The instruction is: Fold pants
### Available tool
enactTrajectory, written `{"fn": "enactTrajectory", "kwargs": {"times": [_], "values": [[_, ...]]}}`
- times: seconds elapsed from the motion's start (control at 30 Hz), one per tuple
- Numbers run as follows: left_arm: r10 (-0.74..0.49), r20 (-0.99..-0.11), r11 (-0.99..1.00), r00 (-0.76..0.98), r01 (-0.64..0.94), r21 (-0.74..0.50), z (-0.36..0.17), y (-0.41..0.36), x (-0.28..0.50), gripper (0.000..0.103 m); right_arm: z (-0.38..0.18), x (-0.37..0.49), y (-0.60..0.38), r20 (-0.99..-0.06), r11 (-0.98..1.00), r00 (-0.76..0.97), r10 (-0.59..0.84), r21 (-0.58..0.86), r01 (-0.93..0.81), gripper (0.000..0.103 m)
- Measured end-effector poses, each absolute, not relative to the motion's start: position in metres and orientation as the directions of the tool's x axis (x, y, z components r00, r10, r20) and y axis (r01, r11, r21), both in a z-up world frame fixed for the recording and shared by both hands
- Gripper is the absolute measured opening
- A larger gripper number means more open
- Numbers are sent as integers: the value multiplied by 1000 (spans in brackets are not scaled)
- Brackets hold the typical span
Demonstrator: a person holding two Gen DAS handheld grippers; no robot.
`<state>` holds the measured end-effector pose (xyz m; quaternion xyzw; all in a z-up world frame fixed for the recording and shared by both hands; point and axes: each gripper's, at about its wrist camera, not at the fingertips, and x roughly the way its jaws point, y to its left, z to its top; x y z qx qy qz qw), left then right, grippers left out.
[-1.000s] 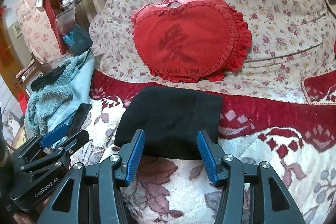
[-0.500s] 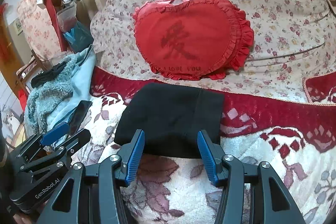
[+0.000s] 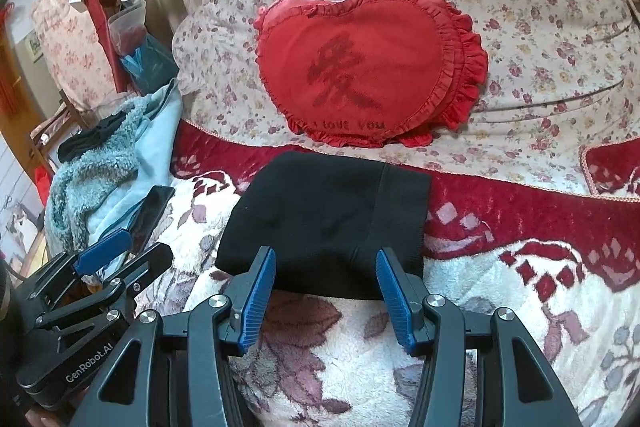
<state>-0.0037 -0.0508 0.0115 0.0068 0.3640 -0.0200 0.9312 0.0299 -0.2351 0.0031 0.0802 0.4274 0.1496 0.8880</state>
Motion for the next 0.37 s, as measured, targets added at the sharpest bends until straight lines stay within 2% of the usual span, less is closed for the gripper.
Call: {"fn": "enactTrajectory", "kwargs": {"times": [0.37], "values": [[-44,-668,999,743,46,-15,8,-48,-2,58,-4,30,-237,-739,948,593,319,258,-188,51]]}}
